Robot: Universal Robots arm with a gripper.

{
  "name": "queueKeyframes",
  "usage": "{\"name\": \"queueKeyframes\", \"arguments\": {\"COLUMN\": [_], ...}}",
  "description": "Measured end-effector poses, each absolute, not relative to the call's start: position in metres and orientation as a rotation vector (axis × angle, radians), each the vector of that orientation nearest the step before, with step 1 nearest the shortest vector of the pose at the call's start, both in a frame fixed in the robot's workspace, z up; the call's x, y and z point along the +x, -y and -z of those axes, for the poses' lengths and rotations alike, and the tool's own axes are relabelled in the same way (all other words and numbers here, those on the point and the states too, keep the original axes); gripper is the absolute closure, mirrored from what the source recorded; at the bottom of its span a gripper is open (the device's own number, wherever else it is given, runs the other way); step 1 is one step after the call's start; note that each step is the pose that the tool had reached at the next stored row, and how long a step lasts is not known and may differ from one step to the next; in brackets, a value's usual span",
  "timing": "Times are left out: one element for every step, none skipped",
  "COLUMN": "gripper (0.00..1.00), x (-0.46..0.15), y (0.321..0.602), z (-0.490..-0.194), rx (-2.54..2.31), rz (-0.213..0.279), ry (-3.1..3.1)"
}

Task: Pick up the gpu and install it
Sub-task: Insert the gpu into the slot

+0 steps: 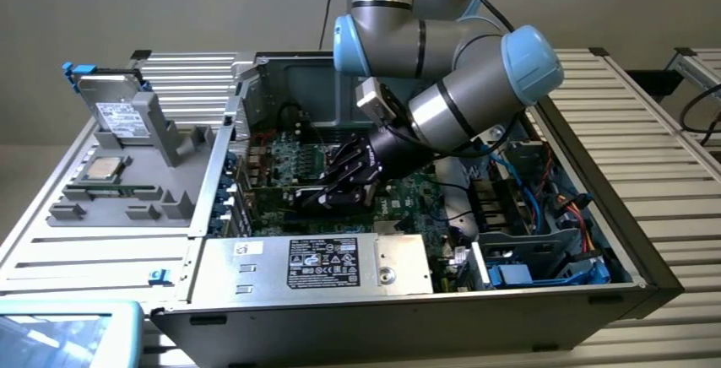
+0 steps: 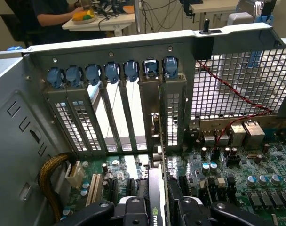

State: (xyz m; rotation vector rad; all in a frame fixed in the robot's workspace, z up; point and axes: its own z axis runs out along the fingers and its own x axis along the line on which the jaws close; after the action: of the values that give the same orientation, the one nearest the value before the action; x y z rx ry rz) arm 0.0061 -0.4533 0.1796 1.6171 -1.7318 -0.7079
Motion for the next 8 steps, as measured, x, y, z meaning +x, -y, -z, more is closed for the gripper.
{"name": "queueKeyframes", "arguments": {"gripper": [0.72,0.72,0.72,0.72,0.72,0.71,0.71,0.71], "x": [0.0061,0.0061,0.0061,0.0061,0.0061,0.006,0.006,0.006], "y": [0.4533,0.4534,0.4533,0.4534,0.4534,0.4535,0.4536,0.4537], "z": [-0.1796,-0.1796,-0.1795,-0.1796,-0.1796,-0.1796,-0.1796,-0.1797], "rx": [1.617,1.617,1.617,1.617,1.617,1.617,1.617,1.617], "rz": [0.708,0.708,0.708,0.708,0.708,0.708,0.708,0.708], "ry": [1.732,1.732,1.732,1.732,1.732,1.732,1.732,1.732]}}
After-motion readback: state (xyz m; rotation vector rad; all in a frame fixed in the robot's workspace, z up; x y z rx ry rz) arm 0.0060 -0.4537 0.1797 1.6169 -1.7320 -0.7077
